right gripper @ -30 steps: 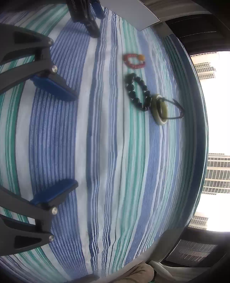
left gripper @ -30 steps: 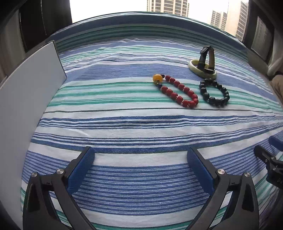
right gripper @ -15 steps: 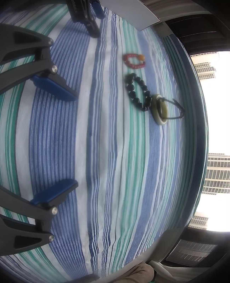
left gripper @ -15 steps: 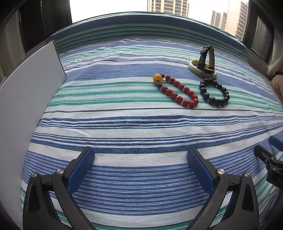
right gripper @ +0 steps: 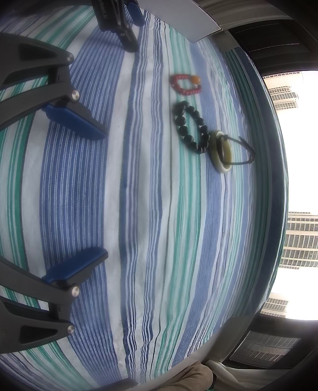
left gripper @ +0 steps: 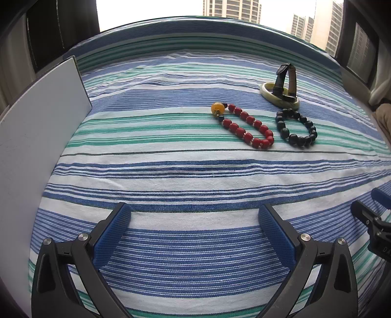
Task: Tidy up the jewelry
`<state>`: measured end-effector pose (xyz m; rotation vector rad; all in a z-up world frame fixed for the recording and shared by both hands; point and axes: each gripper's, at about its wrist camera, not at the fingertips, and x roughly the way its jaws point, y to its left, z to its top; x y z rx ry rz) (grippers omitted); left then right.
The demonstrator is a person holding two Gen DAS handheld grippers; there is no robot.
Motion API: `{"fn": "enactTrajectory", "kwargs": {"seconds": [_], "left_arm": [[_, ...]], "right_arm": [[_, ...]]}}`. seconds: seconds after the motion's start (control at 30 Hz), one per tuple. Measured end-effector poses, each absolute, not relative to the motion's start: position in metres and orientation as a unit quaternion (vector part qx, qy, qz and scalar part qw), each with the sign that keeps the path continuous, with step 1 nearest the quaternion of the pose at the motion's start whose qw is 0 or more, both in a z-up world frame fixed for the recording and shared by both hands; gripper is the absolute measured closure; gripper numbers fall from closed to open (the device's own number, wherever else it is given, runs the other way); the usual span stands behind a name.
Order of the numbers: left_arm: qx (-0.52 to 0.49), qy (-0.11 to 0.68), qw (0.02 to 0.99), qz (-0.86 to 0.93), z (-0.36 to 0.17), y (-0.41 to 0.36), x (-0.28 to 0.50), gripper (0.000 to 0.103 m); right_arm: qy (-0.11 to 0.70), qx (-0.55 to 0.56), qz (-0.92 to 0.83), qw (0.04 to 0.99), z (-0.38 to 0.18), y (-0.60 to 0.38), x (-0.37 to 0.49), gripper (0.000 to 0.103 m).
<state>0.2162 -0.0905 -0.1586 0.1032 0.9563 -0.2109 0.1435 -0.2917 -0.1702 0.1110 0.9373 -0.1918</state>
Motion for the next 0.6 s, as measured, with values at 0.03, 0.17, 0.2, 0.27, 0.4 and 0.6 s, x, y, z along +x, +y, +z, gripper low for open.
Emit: {"fn": "enactTrajectory", "kwargs": {"seconds": [0.03,0.17,0.2,0.27,0.4,0.6], "left_arm": [[0.050,0.459,0.881,-0.101,-0.1586,-0.0900,0.2165,0.000],[0.050,0.459,0.881,-0.102,-0.1585,-0.0913,0.2159,0.000],[0.050,0.459,0.881,-0.102,-0.1585,-0.0898,0.2166,0.000],[0.050,0.459,0.881,-0.102,-0.1585,-0.0903,0.2164,0.000],[0.050,0.459,0.881,-0.102,-0.1585,-0.0912,0.2160,0.000],[0.050,0.460,0.881,-0.102,-0.1585,-0.0909,0.2161,0.000]], "right_arm": [[0.451,0.053,-0.092,0.886,-0.1701,-0.2917,0.1435,0.012],[0.451,0.054,-0.092,0.886,-0.1699,-0.2918,0.1435,0.012],[0.451,0.053,-0.092,0.886,-0.1703,-0.2920,0.1437,0.012],[0.451,0.053,-0.092,0.886,-0.1698,-0.2918,0.1435,0.012],[0.451,0.053,-0.092,0.886,-0.1699,-0.2919,0.1435,0.012],[0.451,0.054,-0.092,0.886,-0.1700,-0.2919,0.1435,0.012]]}}
